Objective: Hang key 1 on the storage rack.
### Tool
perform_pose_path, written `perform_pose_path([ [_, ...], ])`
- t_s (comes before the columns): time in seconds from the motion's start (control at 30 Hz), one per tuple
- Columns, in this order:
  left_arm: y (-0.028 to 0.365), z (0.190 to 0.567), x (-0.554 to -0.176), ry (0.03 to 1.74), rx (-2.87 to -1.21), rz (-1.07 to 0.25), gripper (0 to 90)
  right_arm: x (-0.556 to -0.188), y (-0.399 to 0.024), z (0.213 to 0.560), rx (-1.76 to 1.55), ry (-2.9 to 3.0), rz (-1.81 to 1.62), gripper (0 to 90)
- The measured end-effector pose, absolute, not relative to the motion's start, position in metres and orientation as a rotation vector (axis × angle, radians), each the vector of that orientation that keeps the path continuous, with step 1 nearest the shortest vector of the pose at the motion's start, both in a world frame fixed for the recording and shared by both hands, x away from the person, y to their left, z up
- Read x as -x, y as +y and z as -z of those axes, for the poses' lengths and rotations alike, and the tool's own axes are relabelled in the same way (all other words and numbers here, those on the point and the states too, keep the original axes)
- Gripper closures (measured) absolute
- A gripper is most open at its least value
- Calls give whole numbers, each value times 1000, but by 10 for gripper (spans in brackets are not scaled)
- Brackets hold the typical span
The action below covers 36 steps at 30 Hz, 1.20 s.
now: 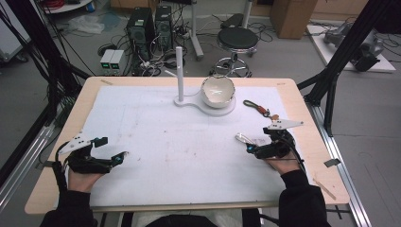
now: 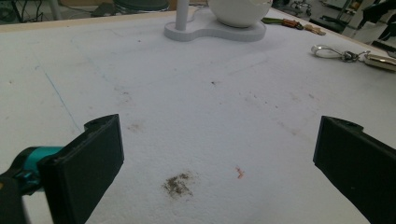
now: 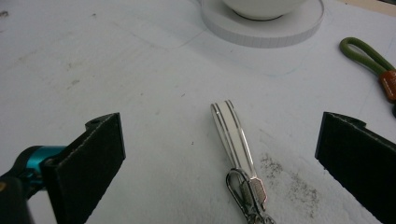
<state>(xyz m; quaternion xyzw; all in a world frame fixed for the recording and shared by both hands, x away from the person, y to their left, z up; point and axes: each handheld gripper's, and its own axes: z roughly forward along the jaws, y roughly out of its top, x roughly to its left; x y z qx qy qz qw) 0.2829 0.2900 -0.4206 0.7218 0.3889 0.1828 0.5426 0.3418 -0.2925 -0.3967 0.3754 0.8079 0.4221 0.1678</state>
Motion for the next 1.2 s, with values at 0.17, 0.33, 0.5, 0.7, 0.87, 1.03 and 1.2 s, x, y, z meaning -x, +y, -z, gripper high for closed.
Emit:
perform_pose_path([
  [0.17, 290, 421, -283, 925, -1715, -433, 22, -352, -294, 391, -1075, 2313, -1197, 7],
  [0.33, 290, 421, -283, 924, -1718, -431, 22, -362, -294, 384, -1080, 2325, -1183, 7],
  [0.5, 290, 421, -283, 923, -1718, -429, 22, -370, -293, 380, -1076, 2336, -1156, 7],
  [0.7, 290, 421, -283, 922, -1718, -424, 22, -386, -293, 375, -1091, 2356, -1116, 7],
  [0.87, 290, 421, -283, 923, -1720, -419, 22, -395, -292, 374, -1093, 2372, -1102, 7],
  [1.03, 290, 421, -283, 921, -1721, -419, 22, -404, -293, 376, -1113, 2382, -1078, 8],
  [1.2, 289, 421, -283, 921, -1715, -423, 22, -417, -294, 376, -1129, 2388, -1039, 8],
])
